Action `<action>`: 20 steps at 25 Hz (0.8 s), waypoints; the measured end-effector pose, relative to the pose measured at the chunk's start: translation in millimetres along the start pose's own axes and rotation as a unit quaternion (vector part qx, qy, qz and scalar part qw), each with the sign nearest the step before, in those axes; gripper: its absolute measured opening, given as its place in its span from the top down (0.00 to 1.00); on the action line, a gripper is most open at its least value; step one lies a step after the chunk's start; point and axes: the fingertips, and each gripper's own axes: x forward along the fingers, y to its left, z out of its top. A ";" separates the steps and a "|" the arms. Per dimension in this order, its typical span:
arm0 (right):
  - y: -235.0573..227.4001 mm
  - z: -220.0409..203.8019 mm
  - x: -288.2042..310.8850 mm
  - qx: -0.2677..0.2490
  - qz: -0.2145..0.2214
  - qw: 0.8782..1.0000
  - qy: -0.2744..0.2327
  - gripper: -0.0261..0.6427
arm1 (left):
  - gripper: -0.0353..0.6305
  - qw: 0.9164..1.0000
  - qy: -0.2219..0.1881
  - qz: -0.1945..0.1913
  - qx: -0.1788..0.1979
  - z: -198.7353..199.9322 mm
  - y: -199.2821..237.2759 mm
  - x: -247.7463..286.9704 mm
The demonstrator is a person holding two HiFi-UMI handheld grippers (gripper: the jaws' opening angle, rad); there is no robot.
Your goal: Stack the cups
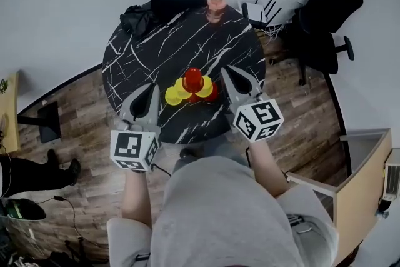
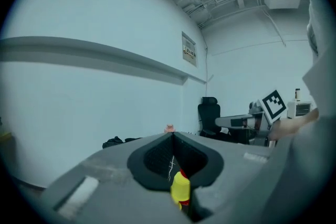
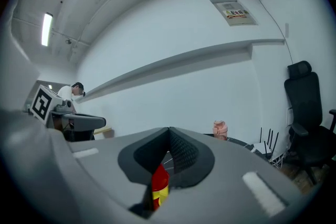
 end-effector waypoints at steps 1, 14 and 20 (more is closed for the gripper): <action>2.4 2.0 -1.6 -0.003 -0.001 1.000 -0.003 0.96 | 0.94 1.000 -0.008 0.006 0.001 3.8 1.8 -3.5; 18.9 25.6 -37.2 -0.039 -0.026 0.998 -0.032 0.96 | 0.94 0.997 -0.071 0.035 -0.005 30.3 2.8 -41.2; 20.2 34.5 -50.3 -0.046 -0.038 0.997 -0.046 0.96 | 0.94 0.994 -0.094 0.046 -0.014 38.5 3.2 -50.6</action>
